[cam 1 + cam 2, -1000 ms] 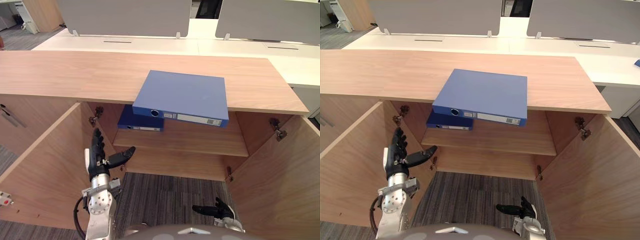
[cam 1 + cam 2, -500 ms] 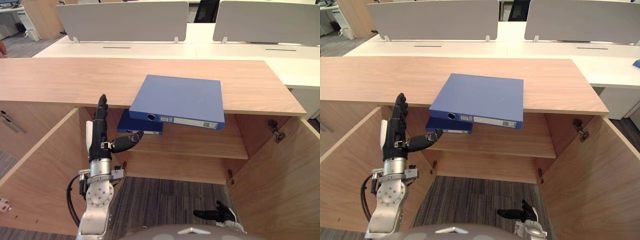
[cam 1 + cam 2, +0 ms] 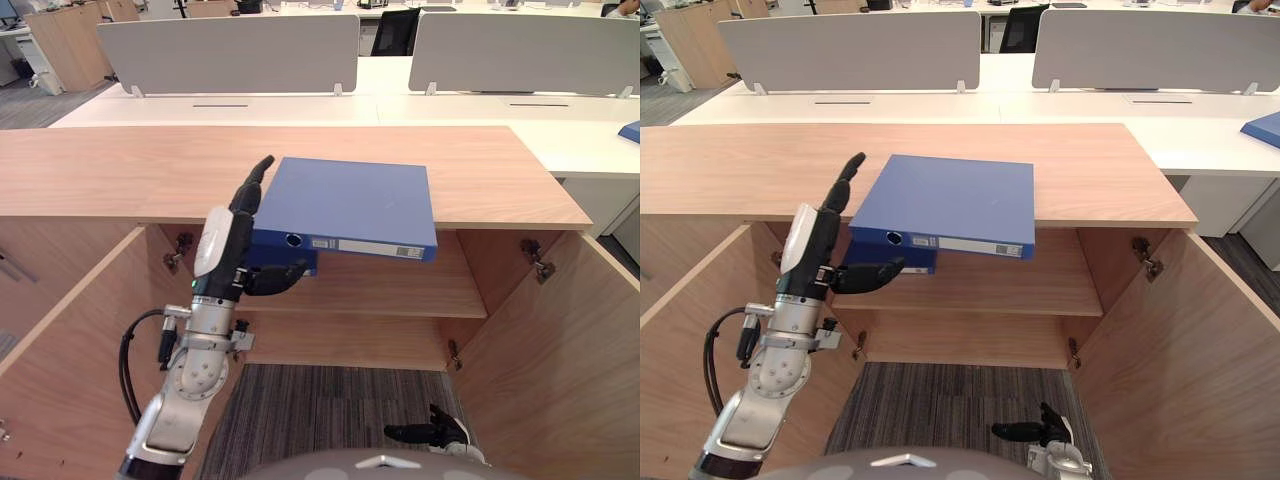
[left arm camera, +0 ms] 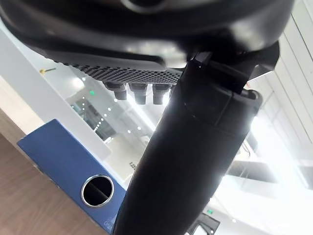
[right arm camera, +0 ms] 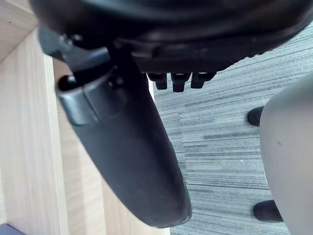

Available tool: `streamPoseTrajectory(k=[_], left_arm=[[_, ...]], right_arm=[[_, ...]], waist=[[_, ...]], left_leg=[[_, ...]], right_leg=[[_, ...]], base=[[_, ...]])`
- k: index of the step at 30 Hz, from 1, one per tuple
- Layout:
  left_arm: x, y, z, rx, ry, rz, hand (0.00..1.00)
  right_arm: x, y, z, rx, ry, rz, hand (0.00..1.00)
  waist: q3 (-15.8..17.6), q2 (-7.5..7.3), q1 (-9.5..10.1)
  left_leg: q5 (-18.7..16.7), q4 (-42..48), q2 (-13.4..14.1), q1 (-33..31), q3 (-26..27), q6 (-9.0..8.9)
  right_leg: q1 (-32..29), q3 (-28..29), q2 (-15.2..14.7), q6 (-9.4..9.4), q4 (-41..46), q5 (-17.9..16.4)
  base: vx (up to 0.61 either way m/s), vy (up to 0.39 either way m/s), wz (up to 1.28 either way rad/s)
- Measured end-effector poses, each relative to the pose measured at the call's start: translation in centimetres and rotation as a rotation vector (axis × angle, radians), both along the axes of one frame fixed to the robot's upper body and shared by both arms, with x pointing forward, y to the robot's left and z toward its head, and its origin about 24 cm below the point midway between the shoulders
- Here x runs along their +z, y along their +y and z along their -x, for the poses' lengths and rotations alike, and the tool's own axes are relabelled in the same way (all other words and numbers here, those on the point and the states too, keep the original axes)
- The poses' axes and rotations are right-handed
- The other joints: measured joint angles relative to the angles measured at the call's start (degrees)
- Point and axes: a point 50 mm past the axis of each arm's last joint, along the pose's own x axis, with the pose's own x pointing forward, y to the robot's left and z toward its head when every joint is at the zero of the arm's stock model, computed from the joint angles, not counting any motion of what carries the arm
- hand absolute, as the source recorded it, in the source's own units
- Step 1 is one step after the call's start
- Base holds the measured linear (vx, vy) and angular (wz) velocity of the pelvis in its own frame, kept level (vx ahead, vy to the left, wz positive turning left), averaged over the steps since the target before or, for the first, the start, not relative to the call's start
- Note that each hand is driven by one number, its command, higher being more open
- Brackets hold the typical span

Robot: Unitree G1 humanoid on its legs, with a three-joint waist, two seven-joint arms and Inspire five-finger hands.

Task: Walk over to the cabinet, pick up the folder, carry it to the office cabinet, place the folder inside the office cabinet, then close the office cabinet door

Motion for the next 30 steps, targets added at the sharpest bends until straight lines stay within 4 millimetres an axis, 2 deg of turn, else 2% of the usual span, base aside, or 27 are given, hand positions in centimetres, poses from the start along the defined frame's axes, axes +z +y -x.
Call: streamPoseTrajectory(k=[9, 16, 22, 26, 29, 30], left_arm=[[-0.6, -2.0, 0.3, -0.086, -0.011, -0.149, 1.0], [0.0, -3.2, -0.8, -0.085, -0.114, -0.277, 1.0], [-2.0, -2.8, -1.5, -0.032, -0.046, -0.359, 1.0], [-3.1, -2.3, -1.9, 0.001, -0.003, -0.405, 1.0], [-3.2, -2.3, -2.1, 0.011, -0.001, -0.409, 1.0], [-3.2, -2.3, -2.2, 0.016, -0.005, -0.415, 0.0]], right_arm=[[0.0, -0.1, 0.0, 0.002, 0.006, 0.003, 1.0], [-0.1, -0.2, -0.1, 0.002, 0.012, 0.006, 1.0], [0.0, -1.0, 0.0, -0.002, 0.018, 0.035, 1.0], [0.0, -1.0, 0.1, -0.004, 0.022, 0.039, 1.0], [0.0, -1.0, 0.2, -0.005, 0.025, 0.038, 1.0], [0.0, -1.1, 0.1, -0.005, 0.025, 0.039, 1.0]], waist=[[-0.03, 0.07, -0.26], [-0.01, 0.11, -0.45], [-0.31, 0.88, -1.27], [0.04, 0.42, -1.35], [0.27, 0.14, -1.45], [0.45, 0.11, -1.59]], left_leg=[[-0.05, -0.73, -0.14, 0.79, 0.78, 0.01], [-0.07, -0.91, -0.28, 0.97, 0.65, 0.08], [1.05, -4.44, -1.1, 2.52, -0.17, 0.65], [1.22, -5.18, -1.31, 3.05, -0.28, 0.76], [1.09, -5.18, -1.44, 3.2, -0.46, 0.96], [1.04, -5.19, -1.5, 3.59, -0.59, 1.01]], right_leg=[[-0.03, 1.18, 0.05, 0.0, -0.2, 0.0], [-0.1, 1.46, 0.05, 0.0, -0.24, 0.0], [0.09, 1.27, -0.08, -0.08, -0.99, -0.04], [0.34, 1.23, -0.15, -0.16, -1.33, -0.08], [0.65, 1.24, -0.29, -0.19, -1.66, -0.05], [1.24, 1.19, -0.36, -0.29, -2.02, 0.0]], base=[[-0.01, 0.006, -0.05], [0.0, 0.0, 0.0], [0.0, 0.0, -0.01], [0.0, -0.003, -0.01], [0.0, -0.005, -0.01], [0.0, 0.0, 0.0]])
